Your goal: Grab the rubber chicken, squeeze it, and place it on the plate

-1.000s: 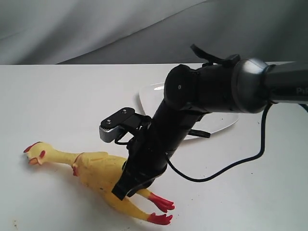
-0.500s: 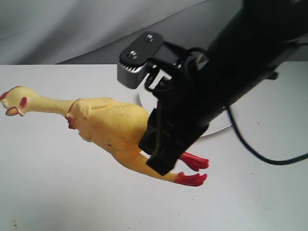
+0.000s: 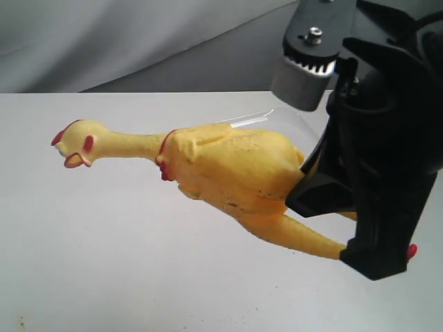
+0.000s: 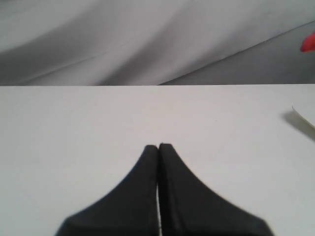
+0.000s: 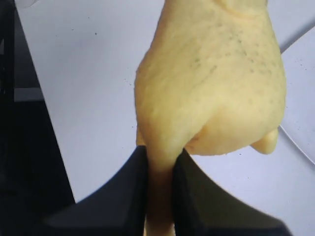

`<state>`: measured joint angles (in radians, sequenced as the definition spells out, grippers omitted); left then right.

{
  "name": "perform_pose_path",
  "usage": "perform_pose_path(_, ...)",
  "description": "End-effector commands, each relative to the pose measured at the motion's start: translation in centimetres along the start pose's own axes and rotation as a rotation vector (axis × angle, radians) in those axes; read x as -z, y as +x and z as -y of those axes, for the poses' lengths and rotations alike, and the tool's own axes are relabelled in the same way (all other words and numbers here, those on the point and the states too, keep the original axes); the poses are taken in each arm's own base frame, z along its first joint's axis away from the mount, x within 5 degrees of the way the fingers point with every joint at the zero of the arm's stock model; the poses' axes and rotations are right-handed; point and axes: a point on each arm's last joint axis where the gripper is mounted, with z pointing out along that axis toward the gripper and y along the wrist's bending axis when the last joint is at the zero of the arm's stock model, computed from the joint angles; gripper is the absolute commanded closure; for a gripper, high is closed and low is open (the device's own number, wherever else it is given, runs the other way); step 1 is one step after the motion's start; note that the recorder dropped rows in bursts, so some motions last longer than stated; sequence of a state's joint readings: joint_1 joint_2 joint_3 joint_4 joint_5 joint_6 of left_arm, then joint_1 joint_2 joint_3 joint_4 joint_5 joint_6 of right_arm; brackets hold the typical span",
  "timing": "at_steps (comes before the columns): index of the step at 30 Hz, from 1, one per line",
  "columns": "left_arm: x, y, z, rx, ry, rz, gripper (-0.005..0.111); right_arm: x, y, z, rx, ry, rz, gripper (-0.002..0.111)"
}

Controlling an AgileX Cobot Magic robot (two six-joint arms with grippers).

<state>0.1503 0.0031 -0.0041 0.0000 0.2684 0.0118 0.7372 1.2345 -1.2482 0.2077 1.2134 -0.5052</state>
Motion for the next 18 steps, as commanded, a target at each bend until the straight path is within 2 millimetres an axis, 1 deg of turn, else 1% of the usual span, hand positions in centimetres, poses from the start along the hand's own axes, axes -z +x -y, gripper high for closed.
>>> perform_pose_path(1, 0.0, -0.3, -0.2, -0.067, -0.019, 0.039, 0.107, 0.4, -0.2, 0.0, 0.001, 0.013, 0.035, 0.108)
perform_pose_path(4, 0.0, -0.3, -0.2, -0.073, -0.020, 0.045, 0.107, 0.4, -0.3, -0.1, -0.001, 0.002, 0.043, 0.108)
perform_pose_path(5, 0.0, -0.8, -0.2, -0.103, -0.025, 0.096, 0.107, 0.4, -0.3, -0.1, -0.001, 0.002, 0.043, 0.108)
perform_pose_path(6, 0.1, -1.4, -0.1, -0.086, -0.020, 0.165, 0.107, 0.4, -0.3, -0.1, -0.001, 0.002, 0.043, 0.108)
perform_pose_path(7, 0.4, -2.5, 0.0, -0.038, -0.009, 0.288, 0.107, 0.4, -0.3, -0.1, -0.001, 0.004, 0.045, 0.108)
perform_pose_path(8, 0.6, -3.1, 0.0, -0.019, -0.003, 0.359, 0.107, 0.4, -0.4, -0.1, -0.001, 0.006, 0.050, 0.108)
perform_pose_path(9, 1.0, -4.0, 0.1, -0.050, -0.002, 0.472, 0.107, 0.4, -0.4, -0.1, -0.002, 0.009, 0.059, 0.108)
perform_pose_path(10, 1.3, -4.6, 0.2, -0.065, 0.001, 0.541, 0.107, 0.4, -0.6, -0.1, -0.006, 0.006, 0.074, 0.108)
perform_pose_path(11, 1.8, -5.3, 0.2, -0.066, 0.006, 0.641, 0.107, 0.4, -0.8, -0.2, -0.016, -0.008, 0.095, 0.108)
perform_pose_path(13, 2.7, -6.3, 0.3, -0.033, 0.027, 0.788, 0.107, 0.4, -0.9, -0.4, -0.026, -0.030, 0.110, 0.108)
perform_pose_path(14, 3.1, -6.8, 0.4, 0.028, 0.060, 0.858, 0.107, 0.4, -0.9, -0.5, -0.030, -0.039, 0.115, 0.108)
perform_pose_path(16, 3.6, -7.1, 0.5, 0.321, 0.228, 0.902, 0.107, 0.4, -1.0, -0.5, -0.031, -0.040, 0.116, 0.108)
perform_pose_path(17, 3.6, -7.1, 0.7, 0.390, 0.285, 0.887, 0.107, 0.4, -1.0, -0.5, -0.028, -0.040, 0.116, 0.108)
perform_pose_path(18, 3.6, -7.1, 0.9, 0.407, 0.317, 0.876, 0.107, 0.4, -1.0, -0.5, -0.028, -0.040, 0.116, 0.108)
